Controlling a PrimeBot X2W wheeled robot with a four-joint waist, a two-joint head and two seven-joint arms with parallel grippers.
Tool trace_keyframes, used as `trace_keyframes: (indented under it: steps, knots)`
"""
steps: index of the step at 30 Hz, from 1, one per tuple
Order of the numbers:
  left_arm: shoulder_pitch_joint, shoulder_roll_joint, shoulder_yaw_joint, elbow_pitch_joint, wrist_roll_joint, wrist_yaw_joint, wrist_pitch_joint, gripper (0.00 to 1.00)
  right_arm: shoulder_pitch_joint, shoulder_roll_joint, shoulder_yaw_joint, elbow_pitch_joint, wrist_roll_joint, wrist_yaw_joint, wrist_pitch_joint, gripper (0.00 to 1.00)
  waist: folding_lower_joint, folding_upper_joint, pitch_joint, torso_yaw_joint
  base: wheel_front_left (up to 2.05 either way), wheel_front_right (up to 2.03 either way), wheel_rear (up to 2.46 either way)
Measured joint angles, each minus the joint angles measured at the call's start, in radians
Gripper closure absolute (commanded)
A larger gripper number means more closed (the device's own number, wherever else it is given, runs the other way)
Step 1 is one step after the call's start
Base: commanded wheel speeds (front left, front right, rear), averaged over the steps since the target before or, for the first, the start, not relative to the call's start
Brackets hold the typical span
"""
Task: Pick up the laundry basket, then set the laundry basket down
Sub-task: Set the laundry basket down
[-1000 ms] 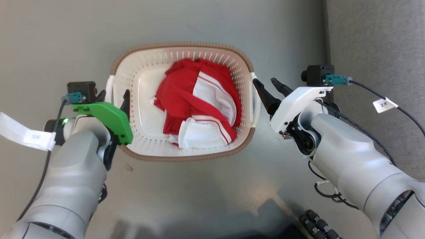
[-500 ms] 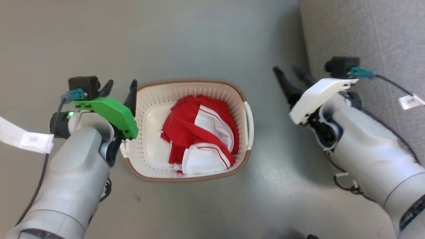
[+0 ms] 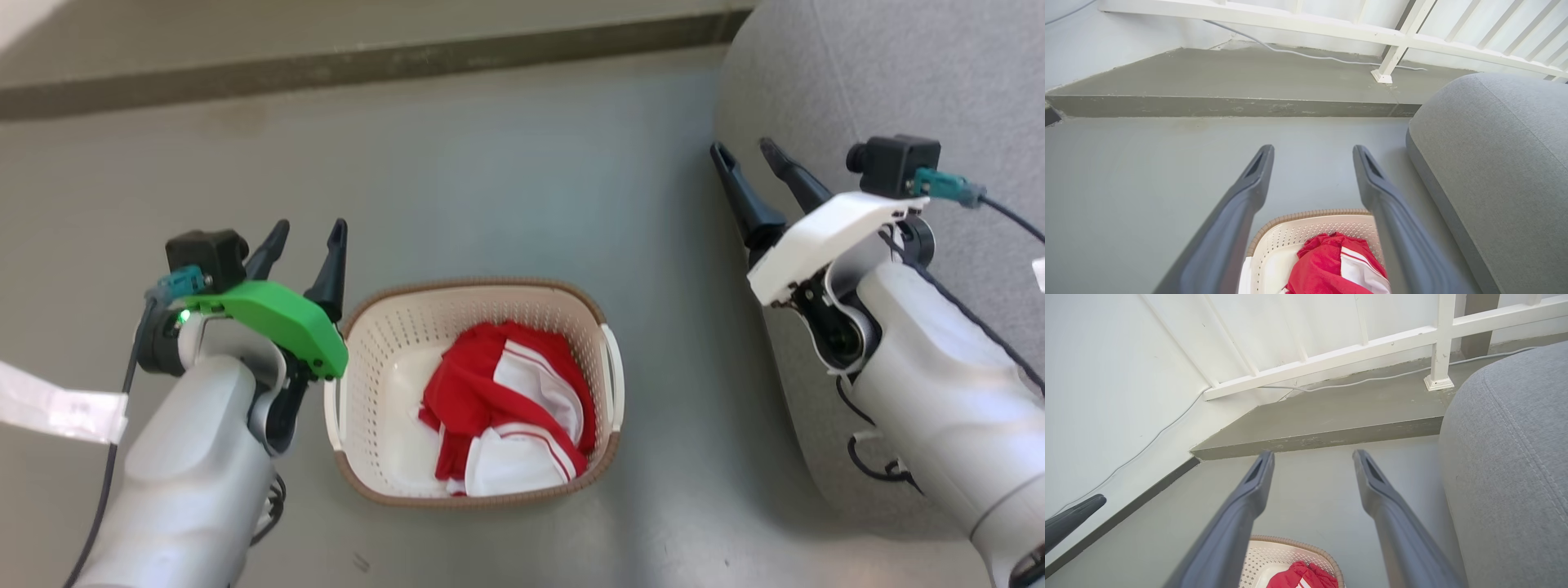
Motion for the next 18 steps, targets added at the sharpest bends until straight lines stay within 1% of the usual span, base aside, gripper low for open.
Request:
trace_keyframes:
  steps: [5, 8, 10, 12, 15, 18]
  knots:
    - [0.081, -0.001, 0.047, -0.08, 0.031, 0.021, 0.0, 0.0, 0.085, -0.015, -0.075, -0.08, -0.079, -0.028, 0.0, 0.0, 0.0, 0.0, -0.072, 0.006, 0.0, 0.0, 0.0]
    - [0.139, -0.001, 0.1, -0.144, 0.049, 0.035, 0.0, 0.0, 0.145, -0.021, -0.133, -0.131, -0.116, -0.049, 0.0, 0.0, 0.0, 0.0, -0.115, 0.011, 0.0, 0.0, 0.0]
    - [0.171, 0.001, 0.125, -0.181, 0.069, 0.044, 0.0, 0.0, 0.184, -0.023, -0.174, -0.168, -0.144, -0.067, 0.0, 0.0, 0.0, 0.0, -0.144, 0.015, 0.0, 0.0, 0.0]
    - [0.202, 0.001, 0.137, -0.213, 0.081, 0.055, 0.0, 0.0, 0.22, -0.025, -0.225, -0.211, -0.166, -0.094, 0.0, 0.0, 0.0, 0.0, -0.171, 0.019, 0.0, 0.0, 0.0]
    - [0.246, 0.001, 0.18, -0.284, 0.102, 0.07, 0.0, 0.0, 0.26, -0.027, -0.257, -0.272, -0.214, -0.108, -0.002, 0.0, 0.0, 0.0, -0.206, 0.025, 0.0, 0.0, 0.0]
    - [0.269, 0.0, 0.195, -0.347, 0.134, 0.075, 0.0, 0.0, 0.3, -0.025, -0.269, -0.329, -0.272, -0.117, -0.002, 0.0, 0.0, 0.0, -0.231, 0.03, 0.0, 0.0, 0.0]
